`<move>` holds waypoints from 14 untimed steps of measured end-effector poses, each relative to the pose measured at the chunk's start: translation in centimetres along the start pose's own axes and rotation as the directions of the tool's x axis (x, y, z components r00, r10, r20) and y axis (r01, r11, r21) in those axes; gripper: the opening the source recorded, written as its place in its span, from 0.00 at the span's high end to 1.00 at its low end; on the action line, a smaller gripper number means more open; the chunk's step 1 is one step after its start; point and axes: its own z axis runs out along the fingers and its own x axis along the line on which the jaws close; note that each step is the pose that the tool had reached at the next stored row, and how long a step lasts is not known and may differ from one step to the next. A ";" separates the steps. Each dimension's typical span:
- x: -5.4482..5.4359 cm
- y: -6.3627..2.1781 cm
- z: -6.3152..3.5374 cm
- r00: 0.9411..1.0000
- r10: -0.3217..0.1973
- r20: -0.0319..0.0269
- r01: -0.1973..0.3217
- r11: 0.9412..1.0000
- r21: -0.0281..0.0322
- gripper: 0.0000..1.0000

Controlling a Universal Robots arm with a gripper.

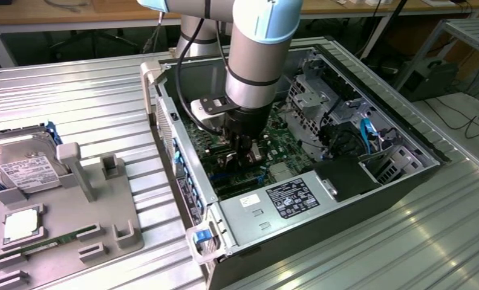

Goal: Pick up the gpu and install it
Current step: 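Insert the gpu into the slot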

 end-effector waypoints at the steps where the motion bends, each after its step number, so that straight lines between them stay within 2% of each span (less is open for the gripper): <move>1: 0.0 0.00 0.00 1.000 0.000 0.000 0.000 1.000 0.000 0.72; 5: 0.0 0.01 -0.13 1.000 0.000 0.001 0.000 1.000 0.000 0.71; 6: 0.0 0.01 -0.26 1.000 0.000 0.000 0.000 1.000 0.000 0.65; 8: 0.0 -0.01 -0.55 1.000 0.000 0.000 0.000 1.000 0.000 0.65; 9: 0.0 -0.01 -0.76 1.000 0.000 0.000 0.000 1.000 0.000 0.58; 14: 0.0 -0.04 -1.91 1.000 0.000 0.000 0.000 1.000 0.000 0.58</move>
